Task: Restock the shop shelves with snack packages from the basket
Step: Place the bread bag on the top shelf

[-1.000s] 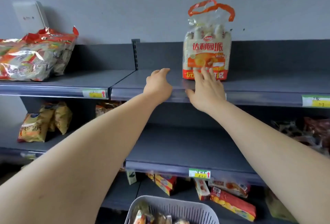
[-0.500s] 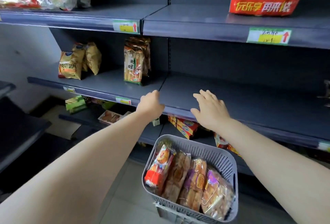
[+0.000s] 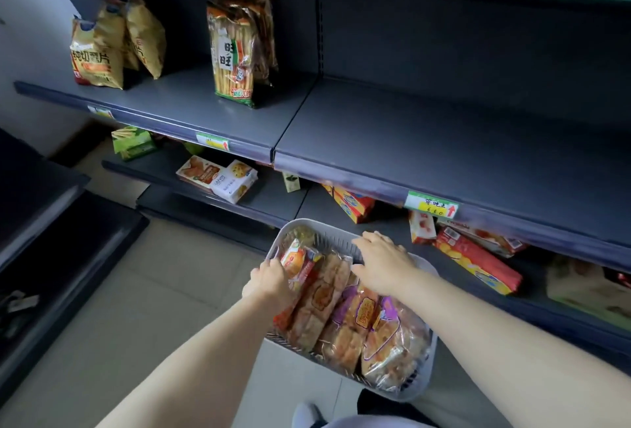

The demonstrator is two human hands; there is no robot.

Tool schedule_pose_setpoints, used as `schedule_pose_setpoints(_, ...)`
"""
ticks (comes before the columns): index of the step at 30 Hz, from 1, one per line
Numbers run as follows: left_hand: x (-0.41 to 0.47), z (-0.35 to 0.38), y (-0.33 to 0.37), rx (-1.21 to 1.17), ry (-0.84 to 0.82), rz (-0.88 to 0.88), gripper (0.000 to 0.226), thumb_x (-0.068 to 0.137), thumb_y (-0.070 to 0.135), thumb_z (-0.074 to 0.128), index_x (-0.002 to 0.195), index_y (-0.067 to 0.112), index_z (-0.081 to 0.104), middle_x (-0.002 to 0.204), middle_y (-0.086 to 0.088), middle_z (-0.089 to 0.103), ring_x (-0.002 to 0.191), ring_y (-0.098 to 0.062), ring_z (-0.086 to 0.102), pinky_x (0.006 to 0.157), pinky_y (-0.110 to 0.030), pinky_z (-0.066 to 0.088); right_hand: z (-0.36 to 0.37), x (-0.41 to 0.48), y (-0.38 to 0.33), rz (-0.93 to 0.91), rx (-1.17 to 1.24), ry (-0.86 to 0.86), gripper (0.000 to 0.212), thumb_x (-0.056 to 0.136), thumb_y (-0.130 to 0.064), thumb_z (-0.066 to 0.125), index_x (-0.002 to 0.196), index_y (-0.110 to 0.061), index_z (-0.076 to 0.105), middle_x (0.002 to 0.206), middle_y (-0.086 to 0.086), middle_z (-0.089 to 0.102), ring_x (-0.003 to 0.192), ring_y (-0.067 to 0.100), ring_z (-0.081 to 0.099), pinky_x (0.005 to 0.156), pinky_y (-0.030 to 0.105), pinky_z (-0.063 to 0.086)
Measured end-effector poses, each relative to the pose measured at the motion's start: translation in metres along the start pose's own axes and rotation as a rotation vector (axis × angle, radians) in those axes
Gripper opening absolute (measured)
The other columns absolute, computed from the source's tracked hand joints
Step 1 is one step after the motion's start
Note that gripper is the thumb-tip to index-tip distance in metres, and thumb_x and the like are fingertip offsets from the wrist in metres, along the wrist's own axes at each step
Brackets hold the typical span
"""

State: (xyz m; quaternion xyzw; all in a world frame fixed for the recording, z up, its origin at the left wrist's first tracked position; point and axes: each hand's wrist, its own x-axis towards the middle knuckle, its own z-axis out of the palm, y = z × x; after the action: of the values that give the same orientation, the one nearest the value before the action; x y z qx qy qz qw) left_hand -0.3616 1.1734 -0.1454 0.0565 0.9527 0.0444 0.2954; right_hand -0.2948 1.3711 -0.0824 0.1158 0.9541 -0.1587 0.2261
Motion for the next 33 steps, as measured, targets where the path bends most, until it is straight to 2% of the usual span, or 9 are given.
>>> schedule_pose_setpoints(4, 0.002, 0.029, -0.001, -0.03, 0.069, -0.041, 0.058, 0.086, 0.044, 0.062, 0.131, 0.018, 0.037, 0.135, 0.0, 0.047, 0.128, -0.023, 0.043, 0.097, -0.043, 0.046, 0.017, 0.003, 0.017, -0.031, 0.006, -0.086, 0.054, 0.097, -0.034, 0.047, 0.147, -0.017, 0.035, 0.154, 0.005, 0.031, 0.144, 0.025, 0.025, 0.115, 0.042, 0.028)
schedule_pose_setpoints(10, 0.004, 0.043, -0.002, 0.156, 0.104, -0.068, 0.044, 0.092, 0.025, 0.045, 0.134, 0.013, 0.035, 0.131, -0.004, 0.057, 0.125, -0.026, 0.046, 0.094, -0.04, 0.044, 0.025, 0.007, 0.035, -0.045, 0.036, -0.121, 0.054, 0.098, -0.033, 0.049, 0.147, -0.016, 0.036, 0.152, 0.005, 0.034, 0.142, 0.024, 0.029, 0.115, 0.04, 0.029)
schedule_pose_setpoints(13, 0.003, 0.04, -0.002, 0.208, 0.092, -0.031, 0.04, 0.087, 0.02, 0.049, 0.126, 0.015, 0.038, 0.125, -0.003, 0.059, 0.12, -0.027, 0.048, 0.09, -0.041, 0.045, 0.029, 0.008, 0.04, -0.031, 0.061, -0.135, 0.055, 0.097, -0.033, 0.05, 0.147, -0.017, 0.036, 0.153, 0.003, 0.035, 0.142, 0.023, 0.031, 0.115, 0.041, 0.031)
schedule_pose_setpoints(17, 0.002, 0.031, -0.004, 0.011, 0.103, -0.031, 0.047, 0.08, 0.038, 0.061, 0.118, 0.017, 0.043, 0.116, -0.002, 0.062, 0.111, -0.025, 0.05, 0.084, -0.039, 0.05, 0.032, 0.005, 0.038, -0.007, 0.108, -0.168, 0.056, 0.097, -0.034, 0.052, 0.148, -0.019, 0.037, 0.153, 0.001, 0.035, 0.141, 0.021, 0.033, 0.114, 0.038, 0.031)
schedule_pose_setpoints(20, -0.007, 0.018, -0.007, -0.228, 0.132, -0.083, 0.071, 0.071, 0.061, 0.07, 0.122, 0.021, 0.041, 0.104, -0.002, 0.058, 0.098, -0.021, 0.05, 0.077, -0.034, 0.05, 0.036, 0.004, 0.024, 0.046, 0.206, -0.199, 0.052, 0.096, -0.035, 0.052, 0.146, -0.024, 0.041, 0.15, -0.001, 0.04, 0.138, 0.02, 0.038, 0.112, 0.037, 0.034)
schedule_pose_setpoints(25, -0.035, -0.002, -0.004, -0.446, 0.246, -0.008, 0.095, 0.062, 0.066, 0.073, 0.138, 0.029, 0.029, 0.111, 0.0, 0.059, 0.107, -0.02, 0.054, 0.082, -0.033, 0.049, 0.045, -0.002, -0.015, 0.229, 0.819, -0.231, 0.055, 0.098, -0.037, 0.053, 0.148, -0.021, 0.035, 0.146, 0.003, 0.045, 0.126, 0.018, 0.048, 0.106, 0.03, 0.038)
schedule_pose_setpoints(29, -0.059, -0.004, 0.0, -0.486, 0.308, 0.123, 0.099, 0.062, 0.068, 0.071, 0.142, 0.034, 0.024, 0.116, 0.008, 0.061, 0.114, -0.014, 0.054, 0.085, -0.033, 0.051, 0.059, -0.005, -0.042, 0.399, 1.227, -0.229, 0.088, 0.083, -0.062, 0.06, 0.153, -0.029, 0.018, 0.149, 0.003, 0.043, 0.129, 0.029, 0.048, 0.102, 0.047, 0.044)
schedule_pose_setpoints(31, -0.07, -0.002, 0.003, -0.458, 0.299, 0.181, 0.1, 0.061, 0.06, 0.071, 0.145, 0.033, 0.022, 0.118, 0.007, 0.061, 0.112, -0.015, 0.056, 0.087, -0.034, 0.052, 0.068, -0.007, -0.054, 0.489, 1.329, -0.171, 0.095, 0.07, -0.069, 0.067, 0.146, -0.026, 0.031, 0.134, 0.003, 0.057, 0.113, 0.026, 0.059, 0.091, 0.043, 0.051)
schedule_pose_setpoints(33, -0.079, 0.004, 0.007, -0.423, 0.28, 0.263, 0.102, 0.063, 0.048, 0.069, 0.149, 0.028, 0.018, 0.121, 0.004, 0.06, 0.117, -0.017, 0.054, 0.09, -0.032, 0.049, 0.073, -0.011, -0.062, 0.59, 1.369, -0.009, 0.072, 0.076, -0.059, 0.071, 0.127, -0.018, 0.042, 0.108, 0.005, 0.064, 0.091, 0.023, 0.064, 0.073, 0.036, 0.056)
